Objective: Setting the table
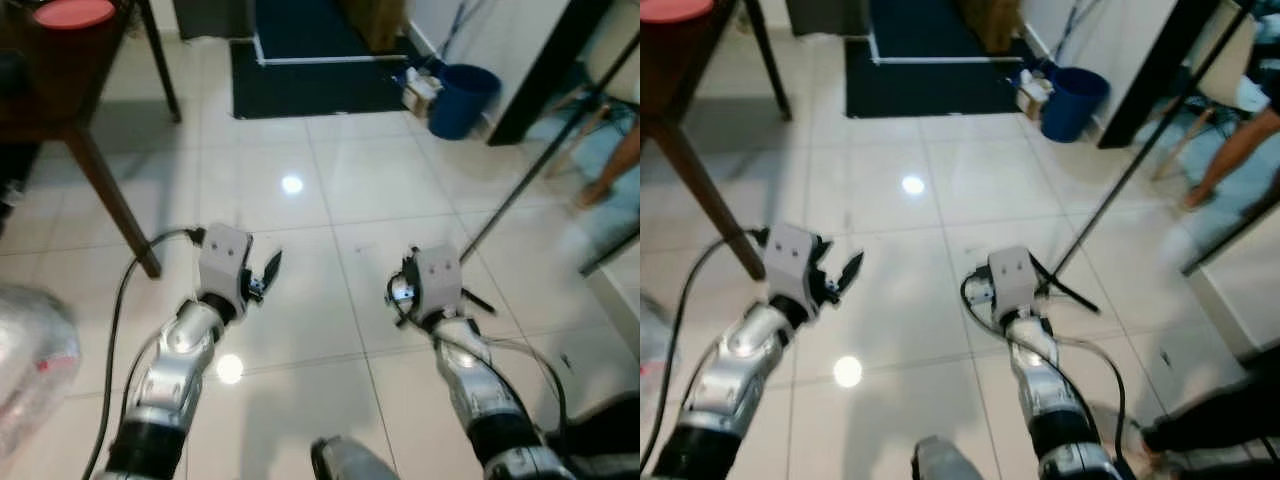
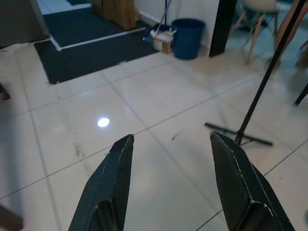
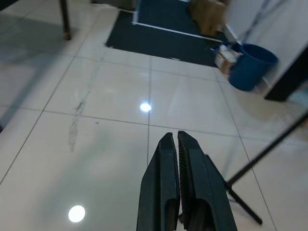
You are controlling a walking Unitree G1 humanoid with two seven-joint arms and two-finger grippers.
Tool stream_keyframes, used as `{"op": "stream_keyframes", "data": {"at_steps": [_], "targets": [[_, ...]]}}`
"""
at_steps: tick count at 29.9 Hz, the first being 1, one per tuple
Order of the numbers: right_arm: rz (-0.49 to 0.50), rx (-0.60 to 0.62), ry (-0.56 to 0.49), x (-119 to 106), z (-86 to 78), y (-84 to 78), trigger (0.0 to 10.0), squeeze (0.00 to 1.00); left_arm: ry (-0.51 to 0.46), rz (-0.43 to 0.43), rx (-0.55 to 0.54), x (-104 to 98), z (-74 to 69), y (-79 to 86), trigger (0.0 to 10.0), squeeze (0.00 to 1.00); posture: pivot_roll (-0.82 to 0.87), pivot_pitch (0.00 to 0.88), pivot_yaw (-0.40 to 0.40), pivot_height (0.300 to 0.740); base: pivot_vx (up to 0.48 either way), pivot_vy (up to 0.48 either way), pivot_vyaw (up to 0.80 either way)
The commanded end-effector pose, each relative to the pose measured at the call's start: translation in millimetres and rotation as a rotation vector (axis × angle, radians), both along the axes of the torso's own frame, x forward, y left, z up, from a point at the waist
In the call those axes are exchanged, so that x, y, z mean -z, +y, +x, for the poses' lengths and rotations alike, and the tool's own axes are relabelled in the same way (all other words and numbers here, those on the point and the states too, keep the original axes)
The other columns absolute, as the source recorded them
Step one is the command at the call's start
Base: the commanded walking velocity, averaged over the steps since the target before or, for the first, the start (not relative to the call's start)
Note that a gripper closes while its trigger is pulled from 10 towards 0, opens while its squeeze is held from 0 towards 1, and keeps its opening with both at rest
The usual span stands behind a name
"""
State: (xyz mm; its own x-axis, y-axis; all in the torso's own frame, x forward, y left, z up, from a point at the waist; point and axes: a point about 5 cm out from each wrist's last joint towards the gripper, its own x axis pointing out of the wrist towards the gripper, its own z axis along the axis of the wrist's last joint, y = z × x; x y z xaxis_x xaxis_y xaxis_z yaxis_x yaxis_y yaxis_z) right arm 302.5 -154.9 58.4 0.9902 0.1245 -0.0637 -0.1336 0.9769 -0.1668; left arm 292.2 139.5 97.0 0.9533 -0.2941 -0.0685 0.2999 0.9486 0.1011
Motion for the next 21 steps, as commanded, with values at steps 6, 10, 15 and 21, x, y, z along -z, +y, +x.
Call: {"op": "stream_keyframes", "data": {"at_steps": [6,10,15,21], "targets": [[-0.001,-0.088,-0.052,-9,-1.3,11.3,10.0,0.00,0.042,0.030,-0.067,15,-5.8,6.4,10.0,0.00,-0.11,0.000,0.032,0.740,0.480,0.000,0.00],[-0.027,-0.132,-0.090,-16,-1.0,15.1,10.0,0.00,0.041,0.028,-0.066,15,-6.6,5.4,10.0,0.00,-0.11,0.000,0.032,0.740,0.480,0.000,0.00],[-0.088,-0.242,-0.207,-44,0.4,22.4,10.0,0.00,0.022,0.016,-0.067,11,-4.6,3.0,10.0,0.00,-0.12,0.000,0.032,0.740,0.480,0.000,0.00],[-0.082,-0.216,-0.248,-58,3.6,15.7,10.0,0.00,-0.001,-0.002,-0.044,5,-1.2,-2.9,10.0,0.00,-0.13,0.000,0.036,0.740,0.480,0.000,0.00]]}}
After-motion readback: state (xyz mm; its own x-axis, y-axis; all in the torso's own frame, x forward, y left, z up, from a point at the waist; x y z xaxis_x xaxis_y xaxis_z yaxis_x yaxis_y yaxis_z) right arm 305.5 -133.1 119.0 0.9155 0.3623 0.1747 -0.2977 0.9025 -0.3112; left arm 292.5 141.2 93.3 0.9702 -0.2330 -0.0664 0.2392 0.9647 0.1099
